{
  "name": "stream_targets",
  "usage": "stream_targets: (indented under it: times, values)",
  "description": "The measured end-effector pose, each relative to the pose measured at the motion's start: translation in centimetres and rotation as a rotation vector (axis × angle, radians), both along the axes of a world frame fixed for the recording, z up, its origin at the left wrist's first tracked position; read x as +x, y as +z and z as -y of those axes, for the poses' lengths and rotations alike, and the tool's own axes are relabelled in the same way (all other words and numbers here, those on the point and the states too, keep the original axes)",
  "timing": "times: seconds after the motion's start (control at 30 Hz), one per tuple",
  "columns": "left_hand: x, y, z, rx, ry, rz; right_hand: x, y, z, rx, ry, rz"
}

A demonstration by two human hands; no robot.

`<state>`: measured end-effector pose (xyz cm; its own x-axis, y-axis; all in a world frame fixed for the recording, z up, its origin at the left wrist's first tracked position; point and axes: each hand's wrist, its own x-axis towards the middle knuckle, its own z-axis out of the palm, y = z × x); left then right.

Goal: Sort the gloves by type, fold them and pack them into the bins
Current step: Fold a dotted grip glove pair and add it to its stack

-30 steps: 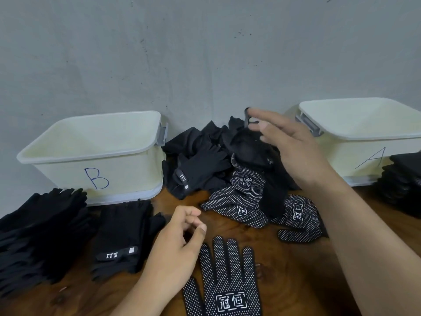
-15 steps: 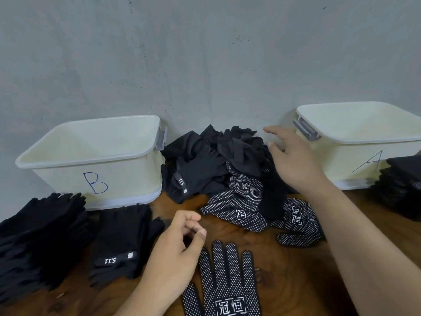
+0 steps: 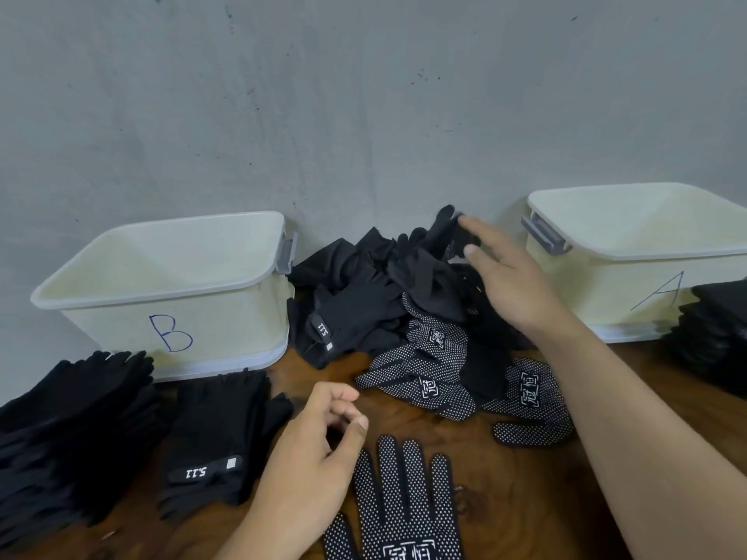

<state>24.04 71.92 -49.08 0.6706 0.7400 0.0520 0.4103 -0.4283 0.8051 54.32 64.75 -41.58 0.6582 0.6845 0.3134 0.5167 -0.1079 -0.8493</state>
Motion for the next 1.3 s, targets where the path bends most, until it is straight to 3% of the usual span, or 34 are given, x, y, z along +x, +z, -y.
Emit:
stream_targets:
  times: [0.13, 0.3, 0.53, 0.67, 0.8, 0.9, 1.0, 1.13, 1.2, 1.3]
  values:
    - [0.1, 0.1, -0.1, -0.007, 0.011, 0.012, -1.4, 3.2, 1.1, 0.143, 0.005, 0.181]
    - [0.2, 0.2, -0.1, -0.014, 0.005, 0.031, -3.5, 5.5, 2.5, 0.072, 0.050, 0.387]
    - [-0.1, 0.4, 0.1, -0.050, 0.023, 0.061, -6.3, 6.7, 3.8, -0.219, 0.403, 0.210]
    - [-0.2, 0.7, 0.2, -0.025, 0.008, 0.038, -6.4, 6.2, 3.4, -0.275, 0.452, 0.239]
    - [-0.2, 0.5, 0.3, -0.002, -0.003, 0.022, -6.3, 5.5, 3.1, -0.475, 0.599, 0.272]
    - [-0.2, 0.5, 0.3, 0.011, -0.006, 0.023, -7.6, 4.4, 2.5, -0.647, 0.717, 0.336]
    - [-0.1, 0.4, 0.4, 0.023, -0.007, 0.043, -9.5, 2.9, 1.3, -0.760, 0.808, 0.538]
    - [0.0, 0.2, 0.3, 0.015, 0.015, 0.095, -10.5, 1.2, 0.6, -0.930, 0.809, 0.715]
    - [0.0, 0.0, 0.3, 0.030, 0.021, 0.119, -10.6, 1.4, 0.6, -0.901, 0.797, 0.717]
    - [-0.1, 0.1, 0.5, 0.081, 0.010, 0.242, -10.6, 3.4, 1.3, -0.681, 0.813, 0.565]
